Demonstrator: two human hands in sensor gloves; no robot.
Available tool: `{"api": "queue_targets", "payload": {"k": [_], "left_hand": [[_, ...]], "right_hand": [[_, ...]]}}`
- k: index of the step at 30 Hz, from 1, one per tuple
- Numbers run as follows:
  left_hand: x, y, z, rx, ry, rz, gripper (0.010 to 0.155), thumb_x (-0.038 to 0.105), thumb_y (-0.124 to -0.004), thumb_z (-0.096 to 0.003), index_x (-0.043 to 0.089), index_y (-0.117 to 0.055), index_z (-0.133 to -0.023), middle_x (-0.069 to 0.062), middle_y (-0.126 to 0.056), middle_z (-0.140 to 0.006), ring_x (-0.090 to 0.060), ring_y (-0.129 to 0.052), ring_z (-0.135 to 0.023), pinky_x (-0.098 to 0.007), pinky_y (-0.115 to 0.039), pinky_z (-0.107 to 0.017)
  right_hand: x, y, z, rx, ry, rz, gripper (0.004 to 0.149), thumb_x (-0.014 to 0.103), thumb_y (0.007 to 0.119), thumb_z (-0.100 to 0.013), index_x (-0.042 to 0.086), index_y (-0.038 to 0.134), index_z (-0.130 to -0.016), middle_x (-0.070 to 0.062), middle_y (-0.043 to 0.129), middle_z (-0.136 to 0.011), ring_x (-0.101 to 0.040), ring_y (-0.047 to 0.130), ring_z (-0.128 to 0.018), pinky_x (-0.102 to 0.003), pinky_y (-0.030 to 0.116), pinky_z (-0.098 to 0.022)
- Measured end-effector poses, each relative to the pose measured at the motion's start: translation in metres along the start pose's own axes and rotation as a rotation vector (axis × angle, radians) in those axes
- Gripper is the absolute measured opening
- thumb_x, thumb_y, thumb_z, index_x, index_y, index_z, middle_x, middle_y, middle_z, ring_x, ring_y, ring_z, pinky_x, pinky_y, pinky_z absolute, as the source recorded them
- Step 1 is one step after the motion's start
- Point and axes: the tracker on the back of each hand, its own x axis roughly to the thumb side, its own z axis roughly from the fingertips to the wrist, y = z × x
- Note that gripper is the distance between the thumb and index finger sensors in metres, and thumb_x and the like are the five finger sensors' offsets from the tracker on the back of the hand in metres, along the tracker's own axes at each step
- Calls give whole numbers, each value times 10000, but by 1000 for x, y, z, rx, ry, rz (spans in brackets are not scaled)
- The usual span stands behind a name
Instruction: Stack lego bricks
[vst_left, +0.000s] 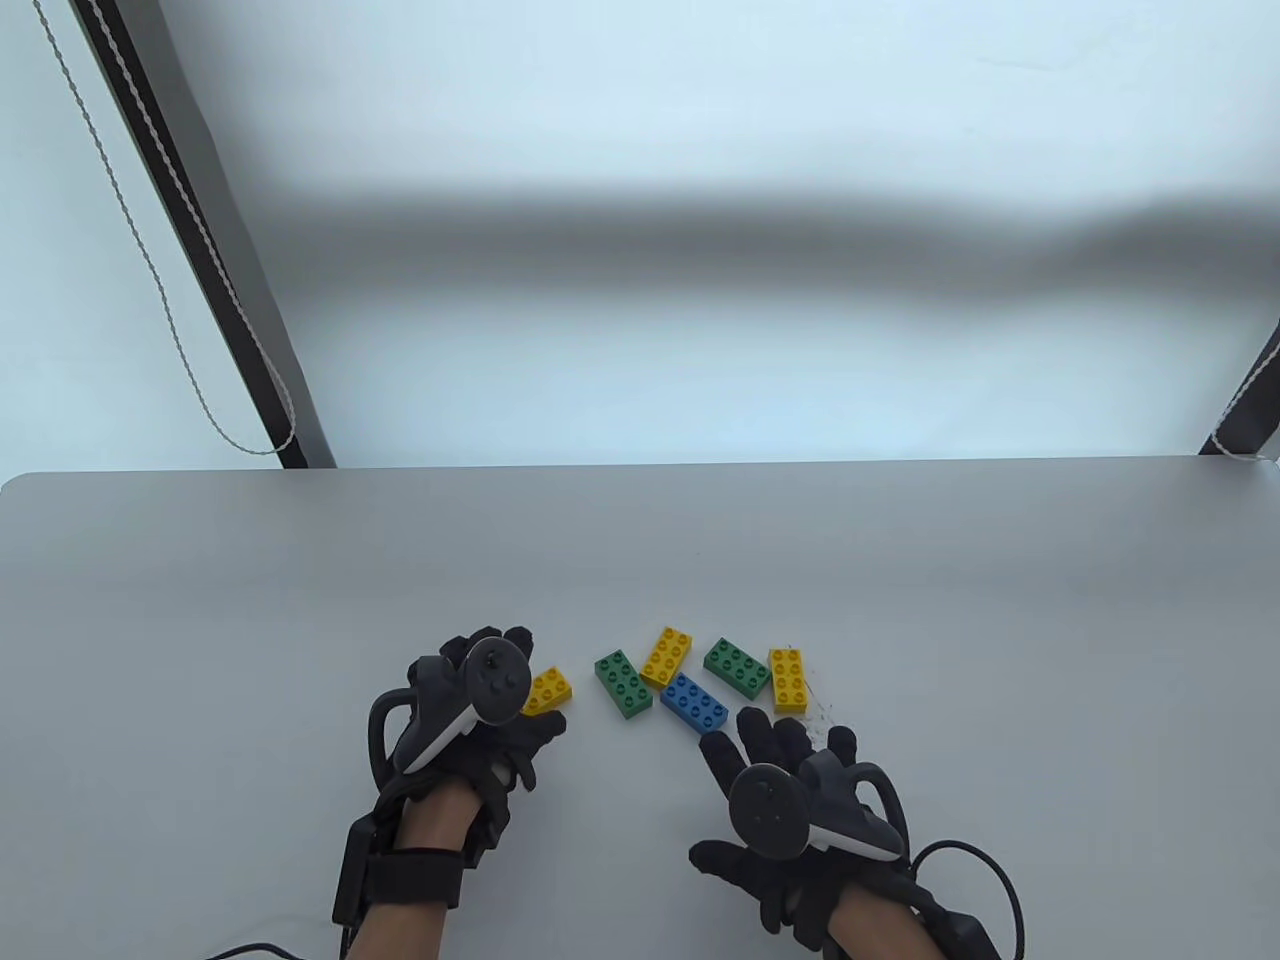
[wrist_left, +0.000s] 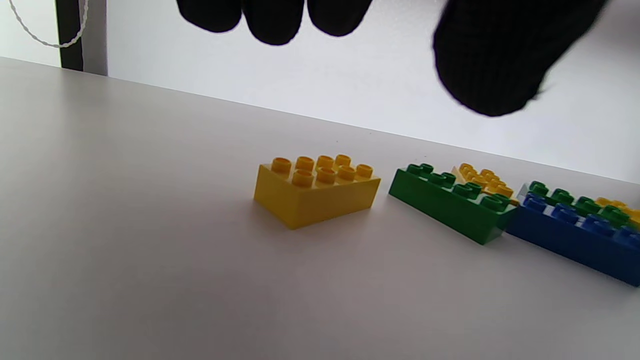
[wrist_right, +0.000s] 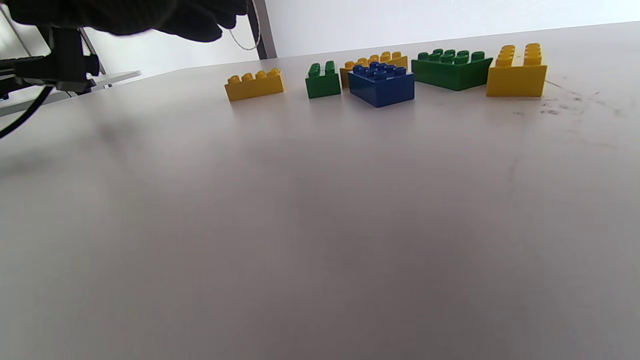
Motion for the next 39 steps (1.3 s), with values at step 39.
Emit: {"api": "queue_targets", "payload": {"k": [39], "left_hand": [[4,-34,-5,-23,59,-115,653,510,-852,-365,220,-704,-931,-63,-812,-964,-309,-815,-873,-608,-649,-669]], "right_hand": [[-3,7,-4,33,-10,-21,938,645,658,-386,145,187,-1025,-292,193,-1074,-622,323,-950,-846,158,-523]]}}
